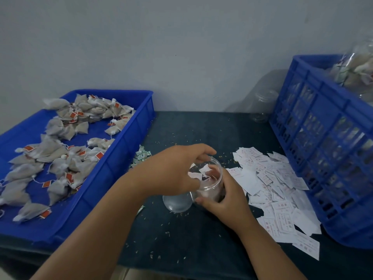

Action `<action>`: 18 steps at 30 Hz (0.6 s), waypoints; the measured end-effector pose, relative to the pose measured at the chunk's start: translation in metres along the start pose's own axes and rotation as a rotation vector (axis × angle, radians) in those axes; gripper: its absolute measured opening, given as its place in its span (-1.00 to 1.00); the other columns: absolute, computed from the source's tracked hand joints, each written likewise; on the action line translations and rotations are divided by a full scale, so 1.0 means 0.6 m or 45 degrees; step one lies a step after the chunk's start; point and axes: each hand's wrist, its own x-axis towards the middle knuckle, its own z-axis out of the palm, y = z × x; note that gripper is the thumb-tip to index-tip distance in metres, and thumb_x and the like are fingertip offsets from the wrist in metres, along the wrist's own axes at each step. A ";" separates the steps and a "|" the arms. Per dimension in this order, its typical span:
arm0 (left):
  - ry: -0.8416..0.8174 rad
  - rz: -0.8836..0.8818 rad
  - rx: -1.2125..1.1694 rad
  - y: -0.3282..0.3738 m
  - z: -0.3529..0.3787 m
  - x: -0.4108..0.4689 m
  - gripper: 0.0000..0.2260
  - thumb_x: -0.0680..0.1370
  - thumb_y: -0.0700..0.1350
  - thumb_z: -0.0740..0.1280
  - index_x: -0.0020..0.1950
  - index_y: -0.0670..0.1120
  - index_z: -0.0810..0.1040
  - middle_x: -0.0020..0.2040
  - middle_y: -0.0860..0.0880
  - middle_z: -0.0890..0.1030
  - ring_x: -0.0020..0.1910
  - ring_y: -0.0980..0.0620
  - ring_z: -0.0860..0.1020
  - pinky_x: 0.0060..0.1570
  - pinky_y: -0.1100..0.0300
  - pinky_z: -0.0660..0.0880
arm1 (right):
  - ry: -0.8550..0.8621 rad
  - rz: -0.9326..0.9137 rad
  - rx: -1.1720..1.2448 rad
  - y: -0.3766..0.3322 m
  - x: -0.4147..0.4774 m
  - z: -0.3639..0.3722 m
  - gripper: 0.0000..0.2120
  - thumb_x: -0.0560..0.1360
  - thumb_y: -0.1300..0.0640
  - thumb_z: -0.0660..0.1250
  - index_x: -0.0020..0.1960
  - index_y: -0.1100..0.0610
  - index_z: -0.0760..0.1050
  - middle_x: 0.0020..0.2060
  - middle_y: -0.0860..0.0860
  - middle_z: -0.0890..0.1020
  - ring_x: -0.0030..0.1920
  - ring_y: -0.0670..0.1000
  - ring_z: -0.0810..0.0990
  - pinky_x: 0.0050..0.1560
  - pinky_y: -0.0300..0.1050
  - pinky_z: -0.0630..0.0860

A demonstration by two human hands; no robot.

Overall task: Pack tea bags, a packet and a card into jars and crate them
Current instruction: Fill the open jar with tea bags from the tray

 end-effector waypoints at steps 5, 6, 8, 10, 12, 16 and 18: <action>0.457 -0.052 -0.160 -0.044 -0.051 -0.034 -0.81 0.59 -0.06 0.45 0.12 0.23 0.66 -0.03 0.35 0.66 -0.04 0.39 0.60 -0.12 0.46 0.48 | -0.011 0.014 0.007 -0.007 -0.003 -0.001 -0.18 0.26 -0.54 0.58 0.44 -0.42 0.40 0.34 -0.36 0.60 0.38 -0.23 0.58 0.28 -0.31 0.55; 0.564 -0.109 -0.150 -0.070 -0.072 -0.040 -0.84 0.59 -0.06 0.44 0.07 0.23 0.66 -0.07 0.33 0.66 -0.09 0.39 0.61 -0.14 0.44 0.47 | -0.020 0.018 0.008 -0.008 -0.003 -0.001 -0.17 0.25 -0.57 0.56 0.45 -0.44 0.39 0.35 -0.37 0.60 0.39 -0.25 0.58 0.28 -0.31 0.55; 0.697 -0.307 -0.006 -0.137 -0.119 -0.045 -0.84 0.61 -0.07 0.40 0.05 0.22 0.64 -0.10 0.24 0.67 -0.14 0.36 0.59 -0.16 0.30 0.48 | -0.047 0.020 0.005 -0.003 -0.003 0.000 -0.14 0.23 -0.57 0.56 0.46 -0.42 0.38 0.36 -0.36 0.59 0.39 -0.25 0.57 0.32 -0.22 0.56; 0.581 -0.637 0.236 -0.218 -0.150 -0.045 -0.79 0.65 -0.10 0.32 0.20 0.19 0.60 0.05 0.14 0.67 -0.06 0.24 0.60 -0.06 0.11 0.56 | -0.074 0.020 0.001 0.005 -0.004 0.001 -0.09 0.22 -0.53 0.61 0.48 -0.38 0.39 0.35 -0.36 0.60 0.38 -0.26 0.58 0.34 -0.13 0.56; 0.232 -0.911 0.444 -0.296 -0.143 -0.049 -0.66 0.69 -0.09 0.27 0.47 0.10 0.47 0.36 -0.03 0.59 0.24 -0.03 0.58 0.19 0.00 0.53 | -0.084 0.037 -0.015 0.009 -0.003 0.002 -0.10 0.21 -0.42 0.66 0.47 -0.37 0.41 0.34 -0.36 0.61 0.36 -0.27 0.58 0.33 -0.11 0.56; -0.090 -0.969 0.351 -0.371 -0.096 -0.061 -0.62 0.71 -0.12 0.25 0.55 0.02 0.42 0.54 -0.11 0.44 0.43 -0.15 0.47 0.32 0.01 0.44 | -0.075 0.039 -0.026 0.011 -0.002 0.002 -0.21 0.22 -0.31 0.61 0.41 -0.43 0.43 0.29 -0.37 0.63 0.30 -0.29 0.60 0.23 -0.18 0.55; 0.074 -0.977 0.363 -0.374 -0.101 -0.056 -0.73 0.68 -0.11 0.31 0.38 0.00 0.58 0.41 -0.09 0.55 0.32 -0.12 0.53 0.16 0.07 0.46 | -0.069 0.045 -0.019 0.011 -0.003 0.002 -0.23 0.22 -0.29 0.60 0.40 -0.43 0.44 0.28 -0.37 0.64 0.29 -0.30 0.61 0.20 -0.22 0.53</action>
